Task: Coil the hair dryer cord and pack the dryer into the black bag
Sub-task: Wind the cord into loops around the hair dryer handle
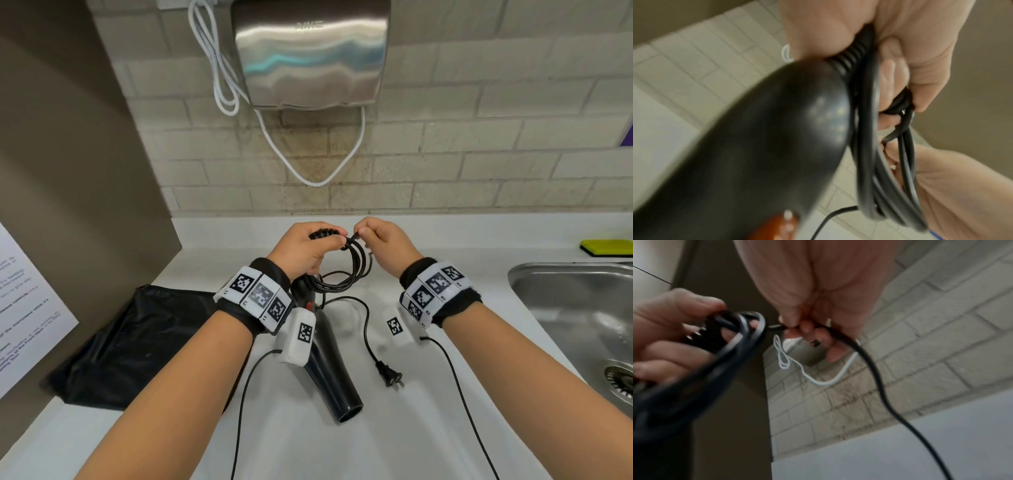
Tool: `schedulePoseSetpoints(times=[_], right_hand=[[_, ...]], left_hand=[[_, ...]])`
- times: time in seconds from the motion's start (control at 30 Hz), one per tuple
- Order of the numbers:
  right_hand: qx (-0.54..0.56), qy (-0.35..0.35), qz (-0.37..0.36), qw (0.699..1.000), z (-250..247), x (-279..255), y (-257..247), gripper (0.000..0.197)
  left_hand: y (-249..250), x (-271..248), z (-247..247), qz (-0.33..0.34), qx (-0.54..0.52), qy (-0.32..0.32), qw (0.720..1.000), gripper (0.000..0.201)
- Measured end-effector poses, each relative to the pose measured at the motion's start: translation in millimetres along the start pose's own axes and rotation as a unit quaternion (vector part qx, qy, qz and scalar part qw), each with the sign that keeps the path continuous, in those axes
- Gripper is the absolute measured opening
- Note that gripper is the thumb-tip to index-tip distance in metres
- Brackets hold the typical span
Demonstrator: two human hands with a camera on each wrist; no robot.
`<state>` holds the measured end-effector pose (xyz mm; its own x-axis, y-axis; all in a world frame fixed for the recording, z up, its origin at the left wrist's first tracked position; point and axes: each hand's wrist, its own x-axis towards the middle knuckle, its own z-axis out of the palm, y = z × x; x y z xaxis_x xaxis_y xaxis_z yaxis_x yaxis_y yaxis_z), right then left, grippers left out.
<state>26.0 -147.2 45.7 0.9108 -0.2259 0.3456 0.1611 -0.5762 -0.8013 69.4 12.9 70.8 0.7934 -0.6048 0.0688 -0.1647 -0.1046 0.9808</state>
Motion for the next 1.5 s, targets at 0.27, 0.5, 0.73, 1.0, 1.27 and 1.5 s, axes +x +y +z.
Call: schedulePoseSetpoints(times=[0.27, 0.5, 0.73, 1.0, 1.27, 1.5], right_hand=[[-0.106, 0.075, -0.119, 0.984, -10, 0, -31, 0.016], [-0.076, 0.079, -0.166, 0.980, -8, -7, -32, 0.019], [-0.153, 0.146, -0.144, 0.967, -8, -18, -12, 0.030], [-0.312, -0.251, 0.232, 0.887, 2, -46, 36, 0.027], [-0.382, -0.342, 0.305, 0.803, 37, -70, 79, 0.044], [-0.387, -0.341, 0.300, 0.802, 45, -65, 94, 0.023]], left_hand=[[5, 1, 9, -0.014, 0.065, -0.030, 0.997, 0.025], [7, 0, 12, -0.009, 0.023, -0.047, 0.999, 0.010], [2, 1, 13, -0.005, -0.007, 0.004, 1.000, 0.007], [0, 1, 12, -0.006, -0.012, 0.034, 0.999, 0.007], [1, -3, 15, -0.001, -0.012, 0.035, 0.999, 0.006], [3, -6, 10, -0.001, -0.016, 0.027, 1.000, 0.009]])
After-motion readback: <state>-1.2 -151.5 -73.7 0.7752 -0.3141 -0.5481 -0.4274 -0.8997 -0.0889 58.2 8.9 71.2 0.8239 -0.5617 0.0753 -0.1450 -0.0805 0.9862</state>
